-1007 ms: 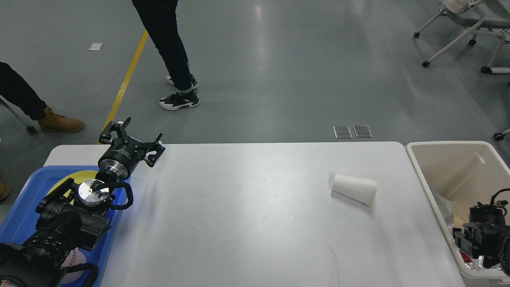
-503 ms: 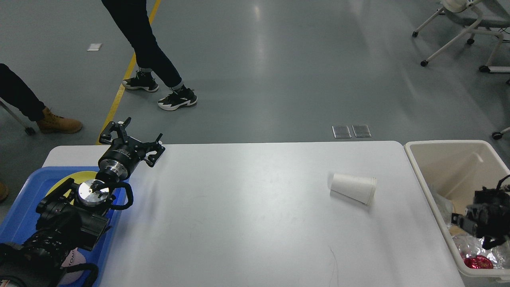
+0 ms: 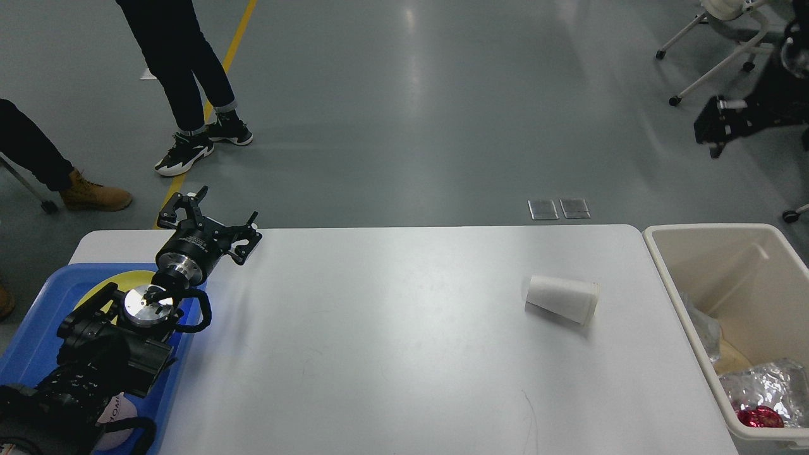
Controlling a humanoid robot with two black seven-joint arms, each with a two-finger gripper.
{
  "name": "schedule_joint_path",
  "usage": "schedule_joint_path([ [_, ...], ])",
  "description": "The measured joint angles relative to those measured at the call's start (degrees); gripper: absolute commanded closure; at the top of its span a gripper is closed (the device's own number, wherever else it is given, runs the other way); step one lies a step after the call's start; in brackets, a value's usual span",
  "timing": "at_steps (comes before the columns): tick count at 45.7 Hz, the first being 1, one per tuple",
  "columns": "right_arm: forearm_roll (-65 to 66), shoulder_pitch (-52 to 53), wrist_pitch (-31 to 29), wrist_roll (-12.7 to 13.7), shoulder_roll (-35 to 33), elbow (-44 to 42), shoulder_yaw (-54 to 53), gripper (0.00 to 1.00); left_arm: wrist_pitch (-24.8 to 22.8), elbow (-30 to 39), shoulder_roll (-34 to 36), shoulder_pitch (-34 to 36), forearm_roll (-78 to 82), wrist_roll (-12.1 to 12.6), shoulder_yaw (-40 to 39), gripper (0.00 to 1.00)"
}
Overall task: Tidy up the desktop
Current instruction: 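Raise the right gripper out of the bin toward the paper cup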
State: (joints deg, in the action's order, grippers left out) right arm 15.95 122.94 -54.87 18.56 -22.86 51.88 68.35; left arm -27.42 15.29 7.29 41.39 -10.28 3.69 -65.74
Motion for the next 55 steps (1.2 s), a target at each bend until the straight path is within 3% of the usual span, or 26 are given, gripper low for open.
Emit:
schedule_joint_path([
  [10,-0.1,10.7,-0.1,0.0,2.3,3.6,-6.5,0.0,0.0,0.0,0.0,0.0,0.0,0.0,0.0,0.04],
  [19,-0.1,13.7,-0.1,0.0,1.7,4.4,-14.9,0.0,0.0,0.0,0.0,0.0,0.0,0.0,0.0,0.04],
  [41,0.0,11.9,-0.1,0.4,-0.9,5.8,-13.1,0.0,0.0,0.0,0.0,0.0,0.0,0.0,0.0,0.04],
  [49,0.3,9.7,0.3,0.3,-2.0,20.3,-11.1,0.0,0.0,0.0,0.0,0.0,0.0,0.0,0.0,0.04],
  [55,0.3,9.0,13.7,0.3,-2.0,33.0,-9.4,0.0,0.0,0.0,0.0,0.0,0.0,0.0,0.0,0.04],
])
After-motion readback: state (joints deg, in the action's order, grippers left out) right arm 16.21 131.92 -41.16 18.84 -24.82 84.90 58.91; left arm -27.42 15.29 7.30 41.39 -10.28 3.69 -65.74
